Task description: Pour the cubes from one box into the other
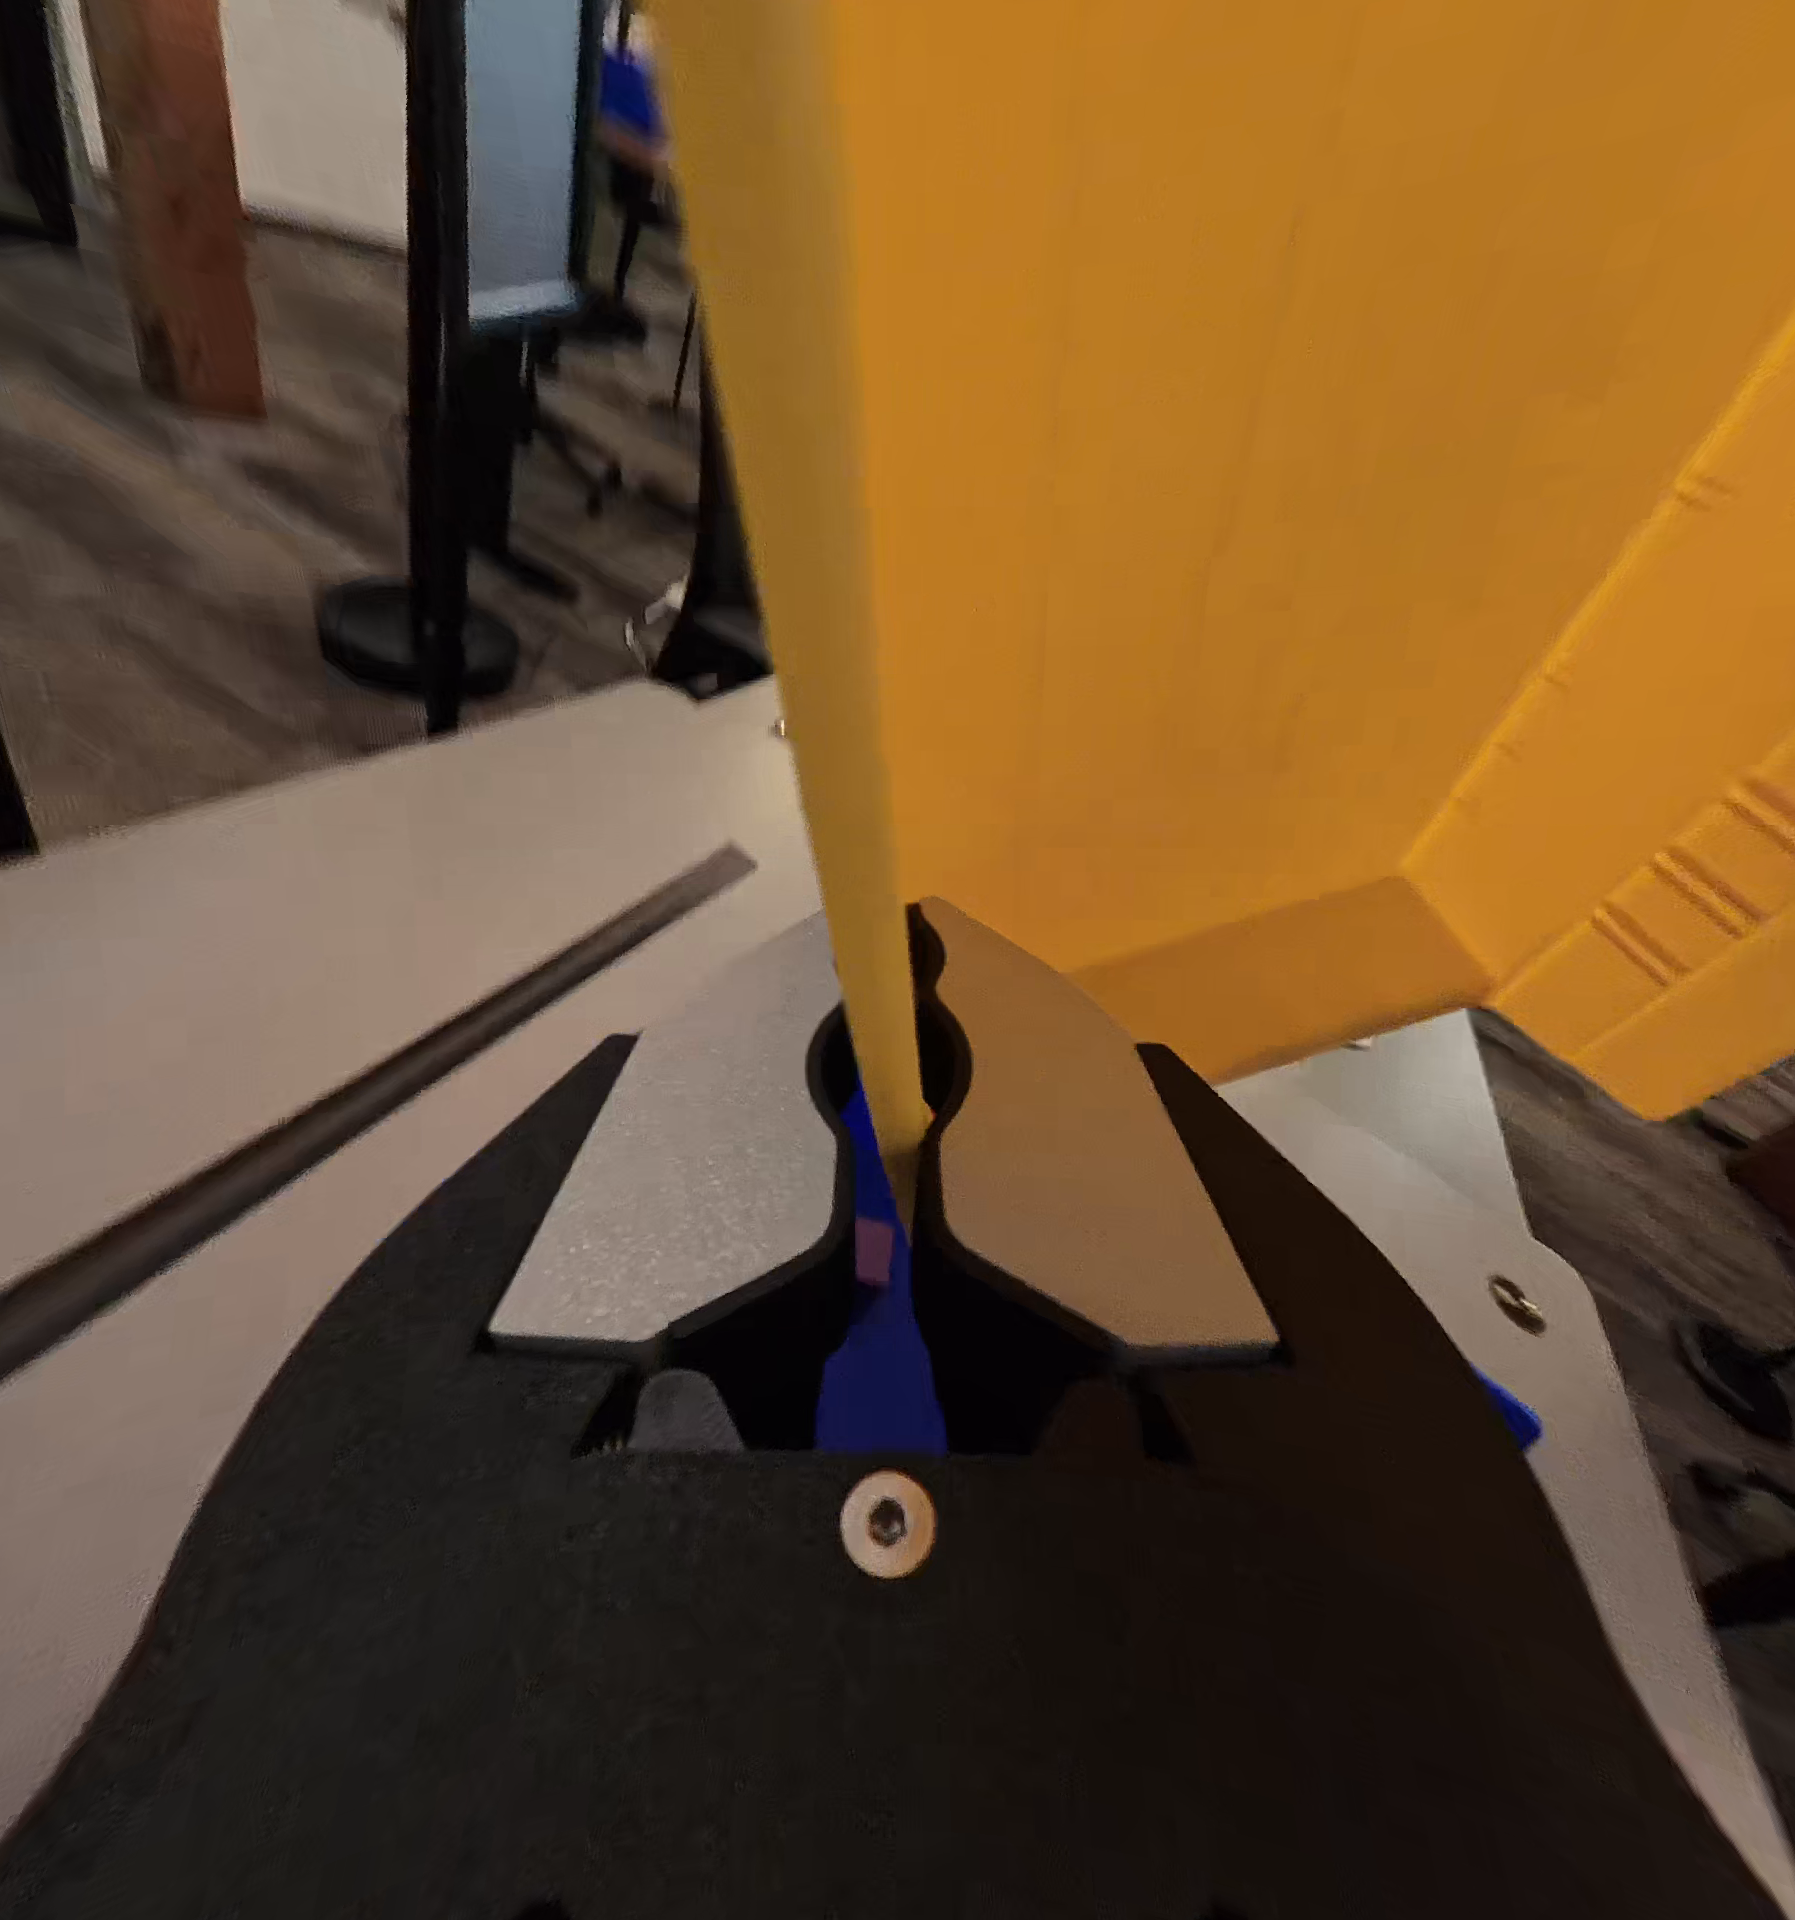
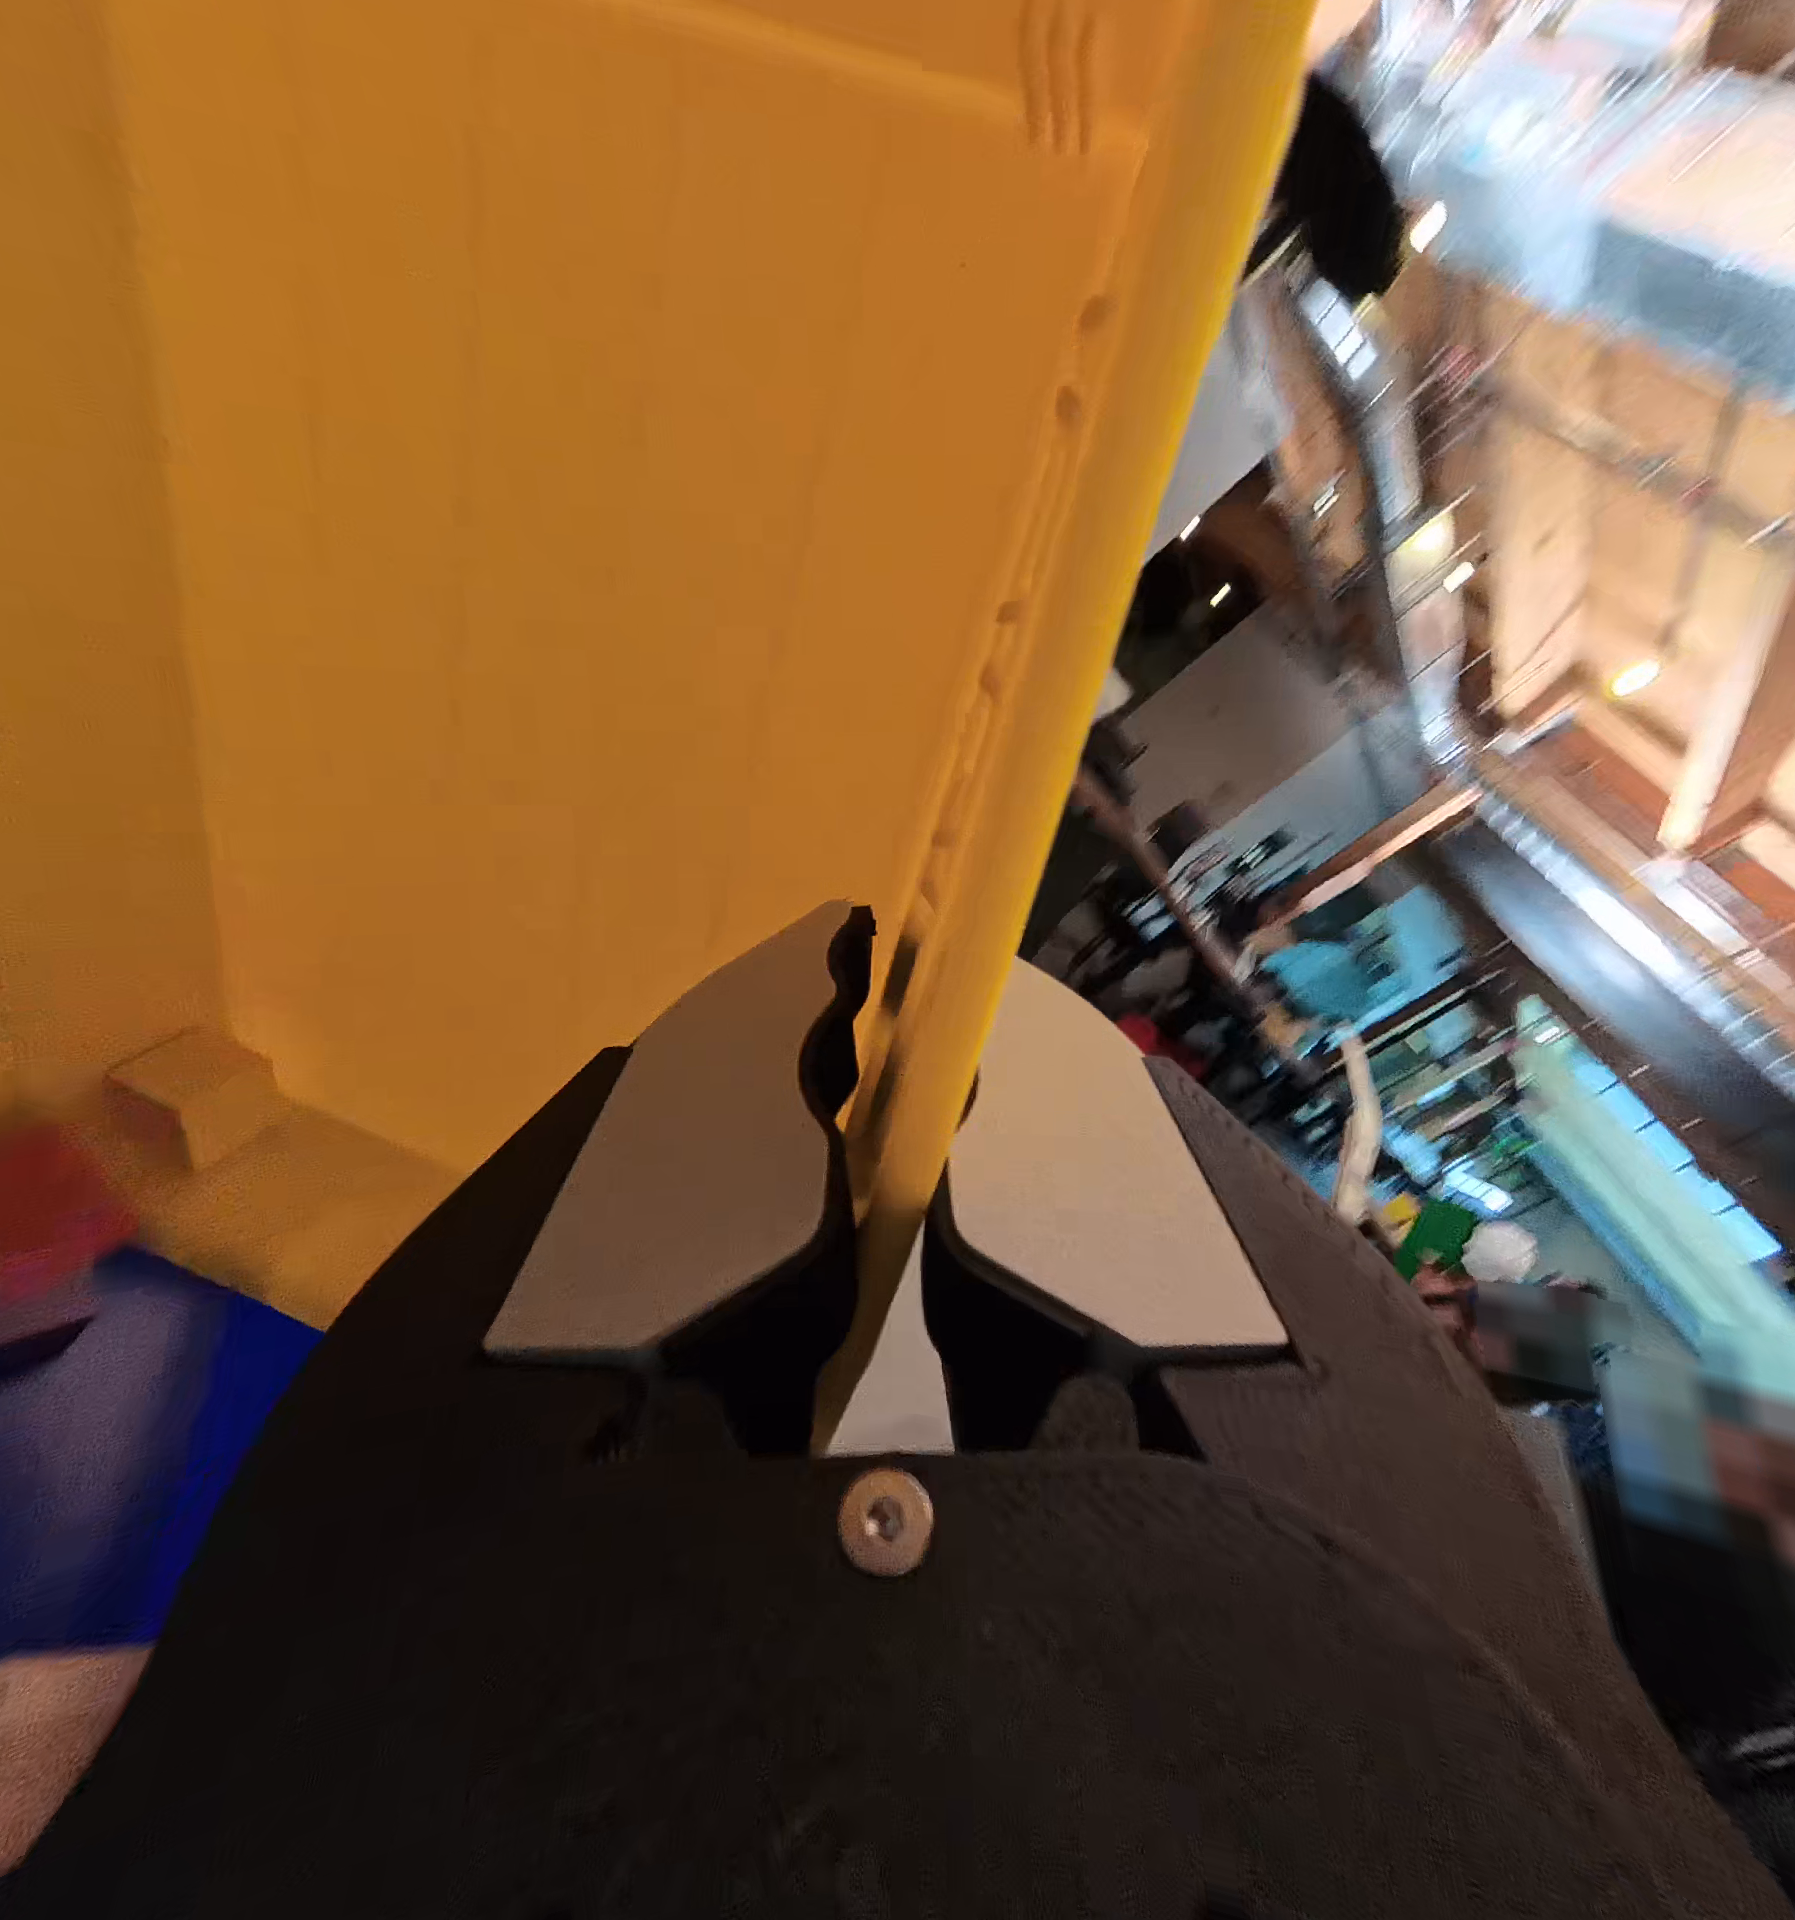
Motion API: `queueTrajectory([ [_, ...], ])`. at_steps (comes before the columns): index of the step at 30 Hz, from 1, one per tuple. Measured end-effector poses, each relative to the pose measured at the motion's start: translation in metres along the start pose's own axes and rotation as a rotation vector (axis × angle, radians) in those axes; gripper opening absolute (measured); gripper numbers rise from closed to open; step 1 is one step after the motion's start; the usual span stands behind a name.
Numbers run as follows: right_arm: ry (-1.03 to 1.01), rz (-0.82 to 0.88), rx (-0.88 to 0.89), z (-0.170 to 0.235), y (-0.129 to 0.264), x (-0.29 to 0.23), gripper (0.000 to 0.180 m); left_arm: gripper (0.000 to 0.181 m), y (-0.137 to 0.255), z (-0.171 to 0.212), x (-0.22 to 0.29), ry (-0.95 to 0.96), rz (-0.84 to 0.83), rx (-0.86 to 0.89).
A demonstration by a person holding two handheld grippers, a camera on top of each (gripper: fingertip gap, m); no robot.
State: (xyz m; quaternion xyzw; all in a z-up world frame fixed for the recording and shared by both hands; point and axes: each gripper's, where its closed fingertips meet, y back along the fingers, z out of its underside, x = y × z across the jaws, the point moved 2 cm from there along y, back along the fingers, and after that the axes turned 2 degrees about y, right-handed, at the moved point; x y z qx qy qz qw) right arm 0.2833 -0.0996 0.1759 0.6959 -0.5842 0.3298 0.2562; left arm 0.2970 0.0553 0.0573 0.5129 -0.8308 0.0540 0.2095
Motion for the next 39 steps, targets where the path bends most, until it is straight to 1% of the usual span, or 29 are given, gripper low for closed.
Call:
queueTrajectory([
  [1, 0.022, 0.024, 0.042, -0.004, 0.001, 0.001, 0.008, 0.005, 0.001, -0.003, -0.002, -0.027, -0.018, 0.028],
  [2, 0.028, 0.004, 0.031, 0.000, -0.007, -0.003, 0.009, 0.005, 0.000, -0.003, -0.007, -0.019, -0.057, 0.010],
  [4, -0.015, -0.070, -0.082, 0.013, -0.018, -0.011, 0.009, 0.005, -0.002, 0.004, -0.010, 0.060, -0.076, -0.091],
  [5, -0.027, -0.061, -0.090, 0.012, -0.013, -0.007, 0.008, 0.005, -0.002, 0.005, -0.004, 0.057, -0.047, -0.086],
  [7, 0.002, 0.027, 0.031, -0.003, 0.003, 0.006, 0.006, 0.006, 0.003, -0.004, 0.004, -0.048, -0.007, 0.021],
  [8, 0.021, 0.035, 0.070, -0.006, 0.002, 0.005, 0.006, 0.006, 0.003, -0.006, 0.001, -0.082, -0.042, 0.045],
  [10, 0.009, -0.012, -0.003, 0.004, -0.009, -0.002, 0.006, 0.005, 0.004, -0.002, -0.003, 0.013, -0.077, -0.022],
  [11, -0.014, -0.020, -0.024, 0.004, -0.005, -0.001, 0.005, 0.005, 0.005, -0.003, 0.002, 0.034, -0.063, -0.023],
  [13, -0.001, 0.054, 0.077, -0.012, 0.012, 0.013, 0.005, 0.005, 0.011, -0.012, 0.013, -0.037, -0.019, 0.072],
  [14, 0.015, 0.071, 0.125, -0.015, 0.013, 0.015, 0.005, 0.006, 0.012, -0.014, 0.011, -0.080, -0.038, 0.107],
  [15, 0.032, 0.049, 0.105, -0.012, 0.006, 0.012, 0.007, 0.006, 0.011, -0.013, 0.008, -0.065, -0.066, 0.080],
  [17, 0.002, -0.009, -0.011, -0.003, -0.001, 0.007, 0.006, 0.005, 0.010, -0.005, 0.009, 0.023, -0.065, -0.021],
  [19, 0.000, 0.032, 0.040, -0.012, 0.011, 0.018, 0.005, 0.006, 0.014, -0.009, 0.021, 0.016, -0.025, 0.019],
  [20, -0.001, 0.041, 0.069, -0.017, 0.013, 0.024, 0.005, 0.006, 0.017, -0.013, 0.025, 0.004, -0.033, 0.043],
  [21, -0.018, 0.026, 0.058, -0.018, 0.011, 0.029, 0.004, 0.008, 0.019, -0.014, 0.031, 0.000, -0.034, 0.033],
  [22, -0.043, -0.012, 0.019, -0.018, 0.005, 0.035, 0.004, 0.012, 0.017, -0.013, 0.039, 0.017, -0.009, -0.009],
  [24, -0.090, -0.126, -0.091, -0.014, -0.015, 0.051, 0.003, 0.024, 0.012, -0.007, 0.061, 0.098, 0.114, -0.143],
  [26, -0.118, -0.292, -0.260, 0.001, -0.040, 0.064, 0.003, 0.039, 0.014, -0.003, 0.090, 0.227, 0.299, -0.291],
  [27, -0.146, -0.374, -0.363, 0.012, -0.048, 0.070, 0.003, 0.044, 0.019, -0.005, 0.103, 0.285, 0.384, -0.331],
  [28, -0.179, -0.436, -0.464, 0.025, -0.051, 0.077, 0.004, 0.037, 0.027, -0.009, 0.112, 0.320, 0.450, -0.345],
  [29, -0.201, -0.476, -0.548, 0.038, -0.052, 0.086, 0.004, 0.035, 0.036, -0.015, 0.117, 0.334, 0.496, -0.338],
  [30, -0.211, -0.499, -0.612, 0.052, -0.052, 0.095, 0.004, 0.036, 0.045, -0.017, 0.115, 0.320, 0.487, -0.332],
  [31, -0.229, -0.521, -0.664, 0.065, -0.050, 0.103, 0.004, 0.036, 0.052, -0.016, 0.105, 0.283, 0.434, -0.339],
  [32, -0.246, -0.543, -0.712, 0.081, -0.047, 0.109, 0.004, 0.036, 0.058, -0.010, 0.090, 0.232, 0.340, -0.372],
  [34, -0.272, -0.596, -0.798, 0.115, -0.039, 0.114, 0.004, 0.047, 0.067, 0.013, 0.050, 0.151, 0.114, -0.492],
  [35, -0.275, -0.623, -0.834, 0.134, -0.036, 0.113, 0.004, 0.052, 0.071, 0.028, 0.033, 0.143, 0.031, -0.577],
  [36, -0.284, -0.641, -0.873, 0.153, -0.033, 0.112, 0.004, 0.058, 0.075, 0.045, 0.020, 0.155, -0.023, -0.668],
  [38, -0.284, -0.654, -0.951, 0.190, -0.027, 0.109, 0.004, 0.058, 0.081, 0.075, 0.008, 0.224, -0.055, -0.818],
  [39, -0.280, -0.659, -0.990, 0.207, -0.025, 0.107, 0.005, 0.060, 0.082, 0.085, 0.002, 0.251, -0.079, -0.856],
])
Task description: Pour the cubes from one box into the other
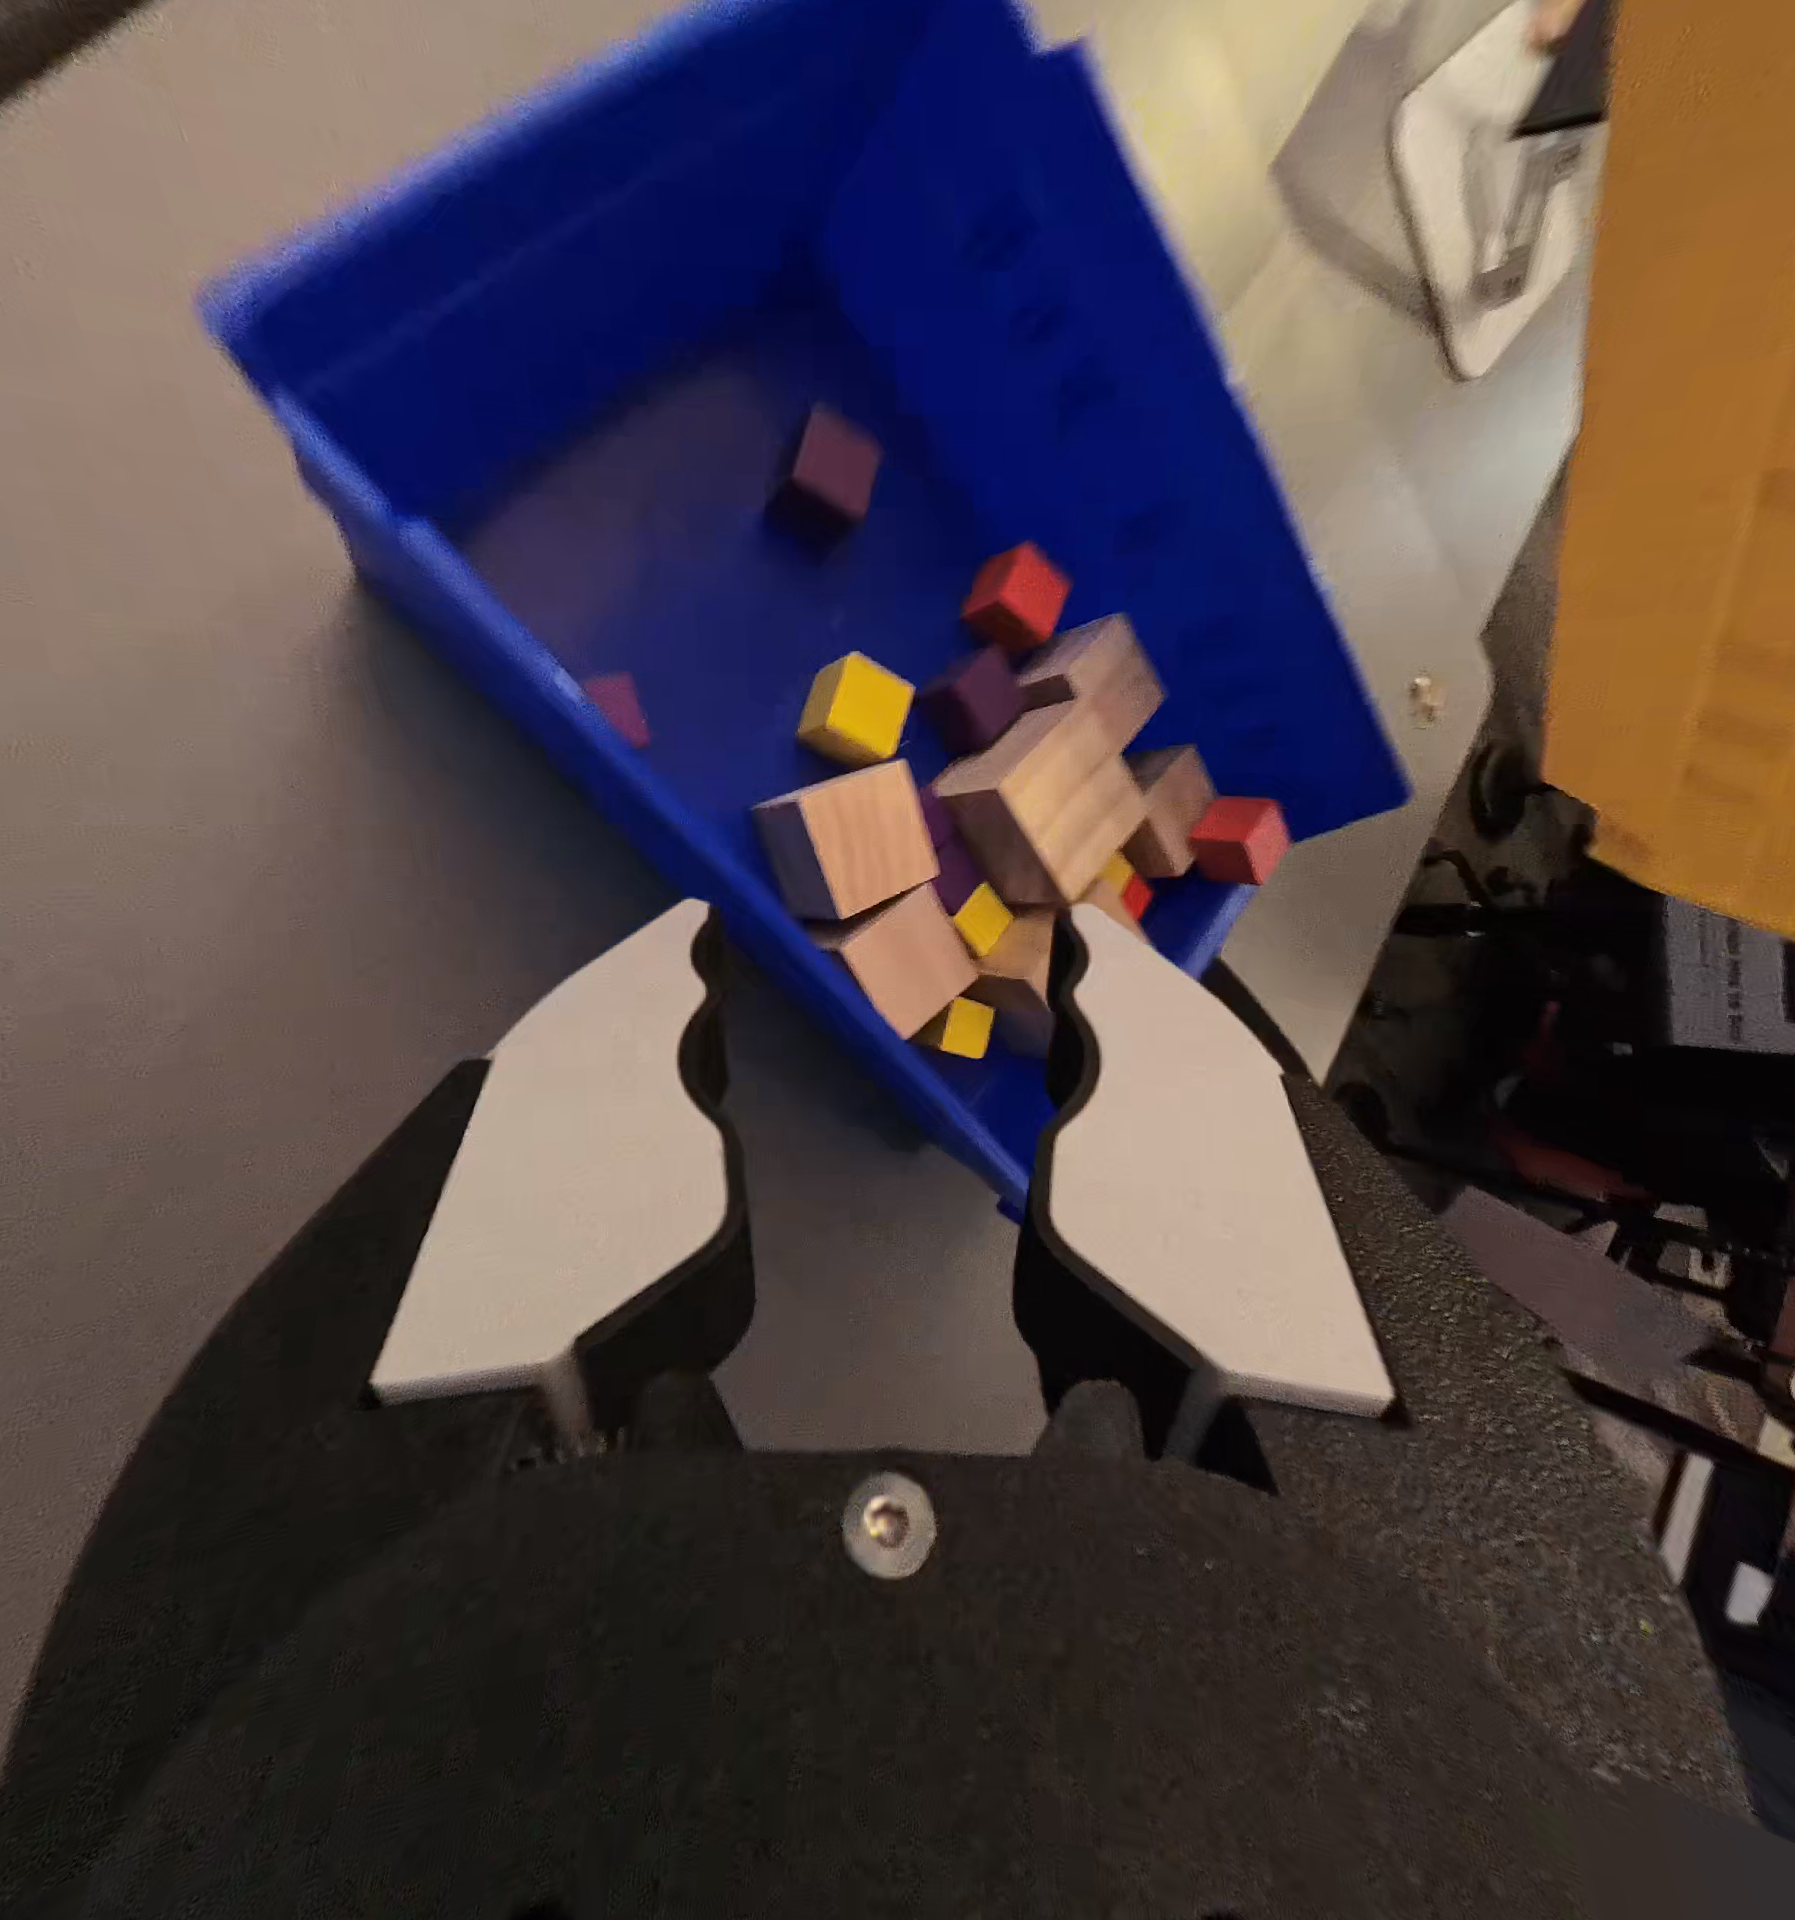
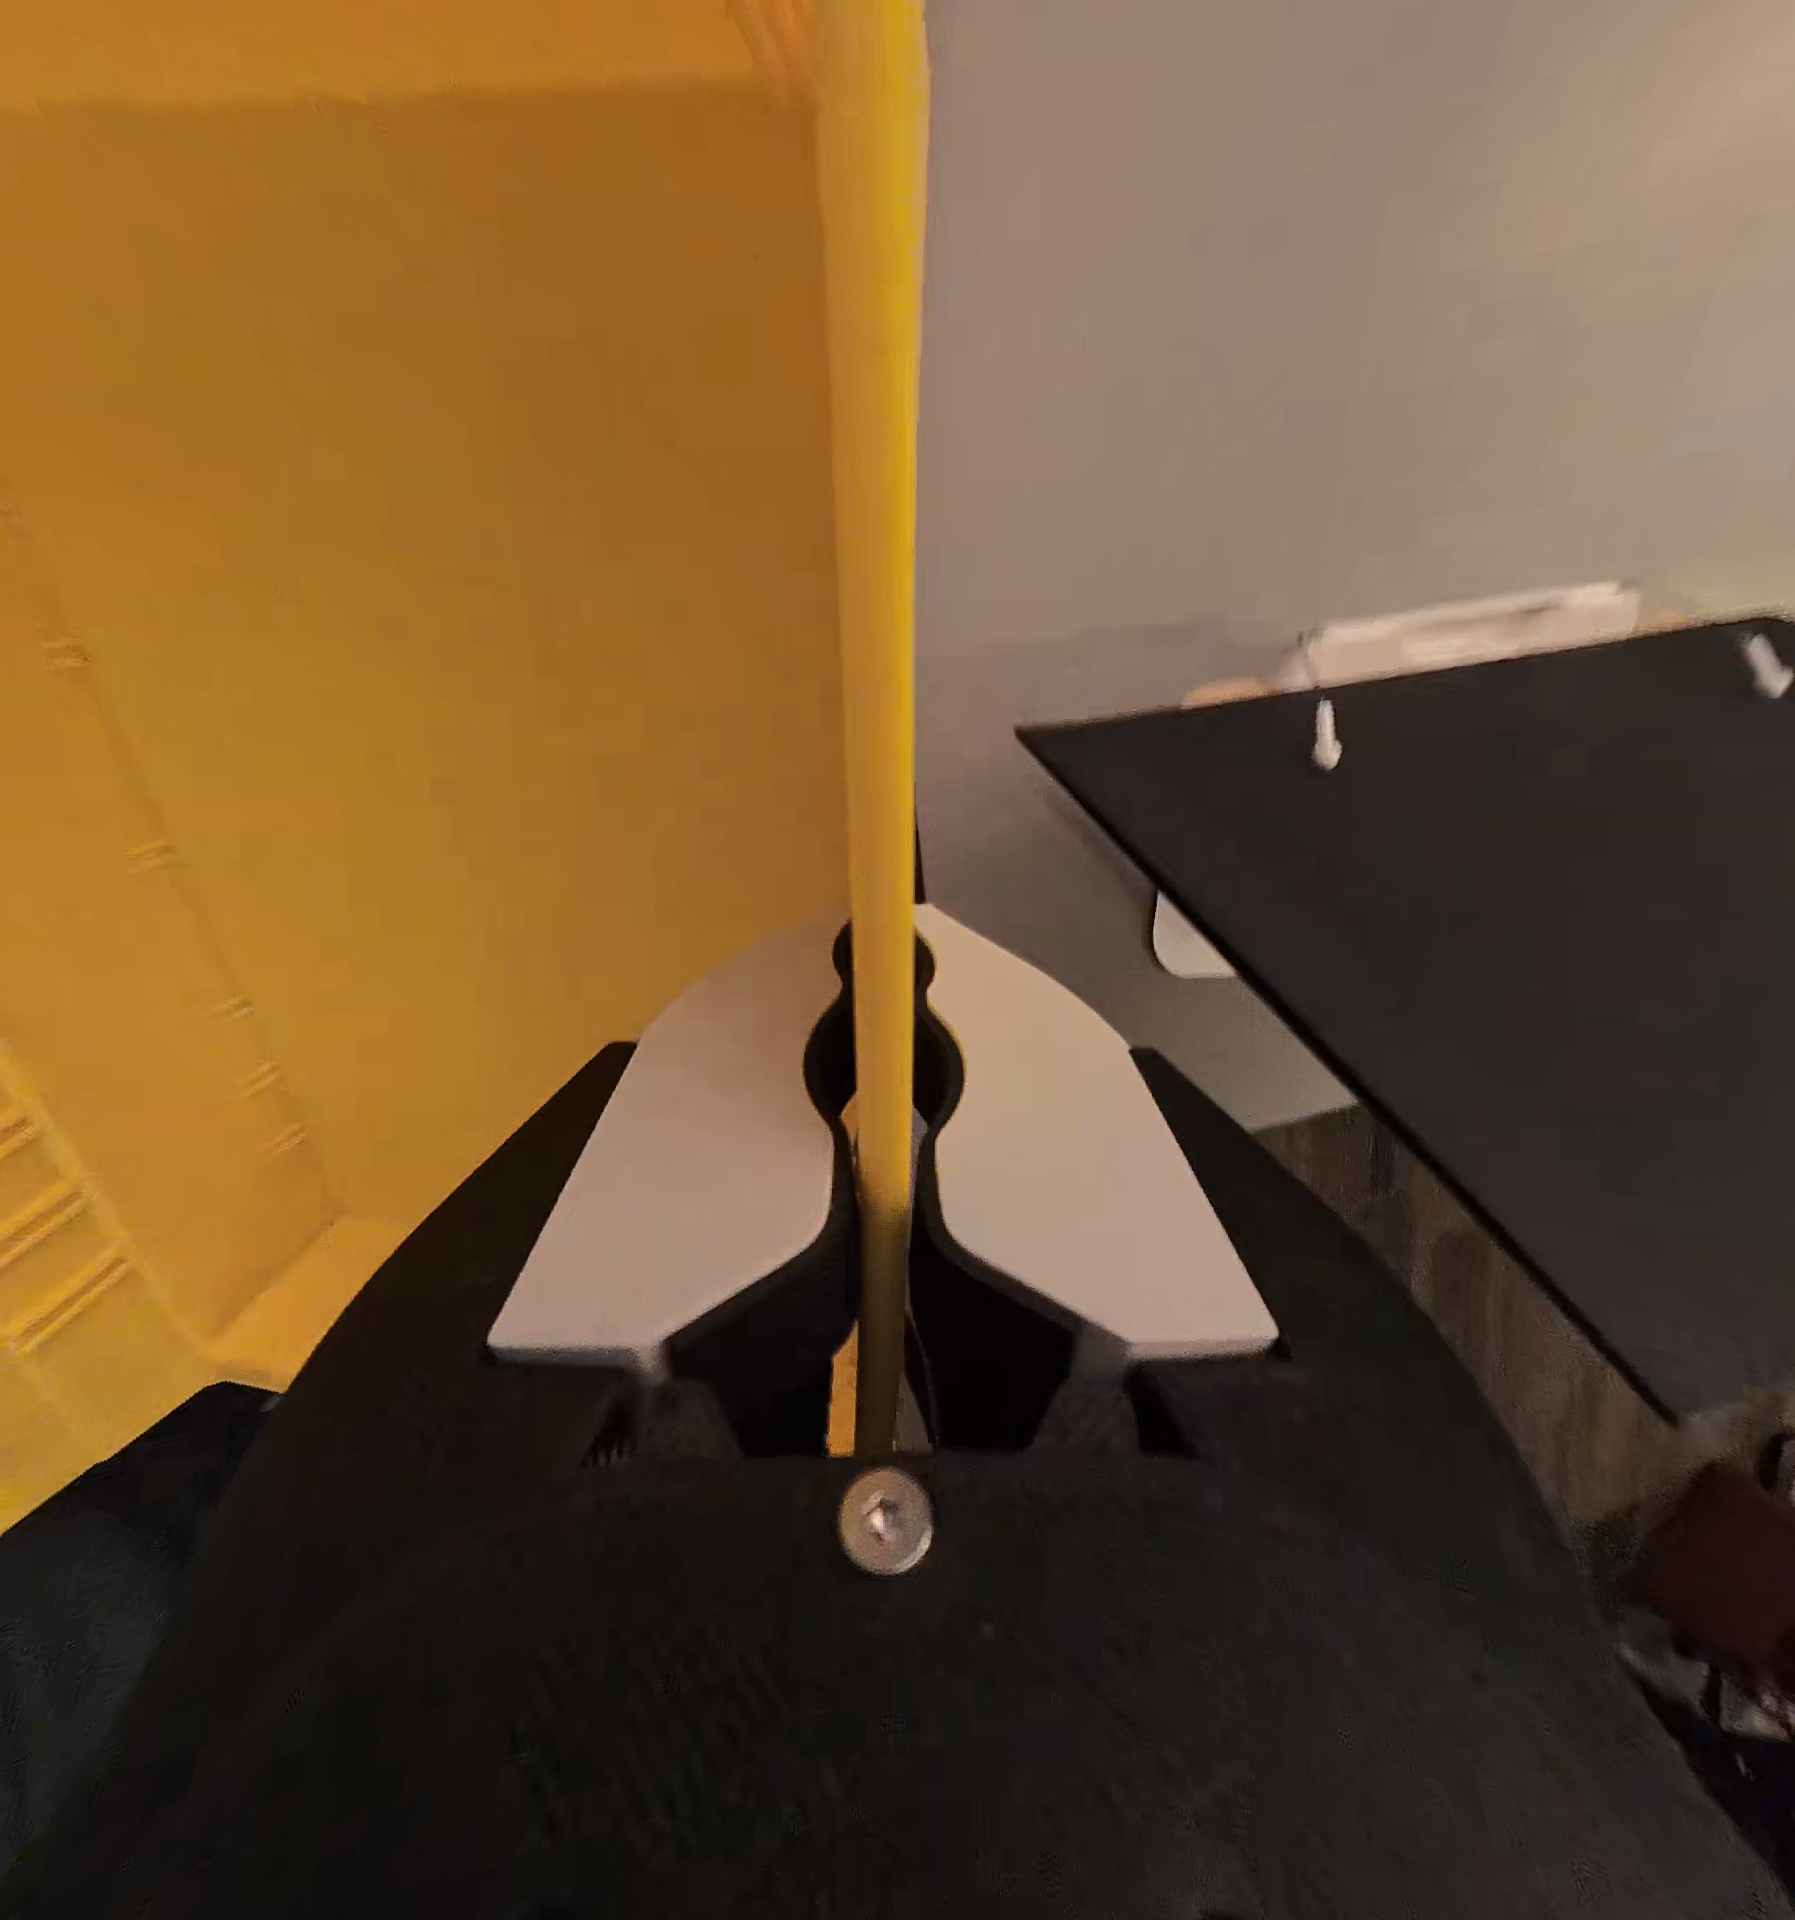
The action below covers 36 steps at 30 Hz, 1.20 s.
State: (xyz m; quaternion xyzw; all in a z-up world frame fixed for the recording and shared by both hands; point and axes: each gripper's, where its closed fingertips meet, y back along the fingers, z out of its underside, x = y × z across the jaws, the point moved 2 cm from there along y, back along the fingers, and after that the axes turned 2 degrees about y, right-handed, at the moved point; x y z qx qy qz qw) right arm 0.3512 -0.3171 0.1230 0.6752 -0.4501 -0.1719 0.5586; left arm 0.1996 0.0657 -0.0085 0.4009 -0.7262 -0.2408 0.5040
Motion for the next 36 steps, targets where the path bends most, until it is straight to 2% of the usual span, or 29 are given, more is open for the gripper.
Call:
queueTrajectory([
  [5, -0.047, -0.048, -0.134, 0.037, -0.051, 0.013, 0.004, 0.071, -0.027, 0.015, -0.039, 0.034, -0.227, -0.102],
  [9, -0.106, -0.119, -0.199, 0.052, -0.094, 0.012, 0.005, 0.062, -0.053, 0.028, -0.038, 0.123, -0.179, -0.191],
  [10, -0.109, -0.136, -0.220, 0.056, -0.105, 0.010, 0.005, 0.072, -0.058, 0.032, -0.038, 0.126, -0.182, -0.226],
  [13, -0.127, -0.191, -0.271, 0.062, -0.133, 0.000, 0.005, 0.052, -0.070, 0.041, -0.025, 0.201, -0.077, -0.312],
  [18, -0.164, -0.285, -0.291, 0.061, -0.172, -0.022, 0.005, 0.038, -0.072, 0.052, -0.024, 0.294, 0.012, -0.397],
  [21, -0.149, -0.319, -0.302, 0.058, -0.190, -0.038, 0.004, 0.032, -0.059, 0.057, -0.035, 0.339, 0.061, -0.407],
  [29, -0.109, -0.411, -0.286, 0.029, -0.215, -0.097, 0.005, 0.020, 0.011, 0.091, -0.108, 0.309, -0.139, -0.359],
  [36, -0.051, -0.445, -0.271, -0.006, -0.209, -0.171, 0.005, 0.015, 0.096, 0.145, -0.186, 0.394, -0.255, -0.238],
])
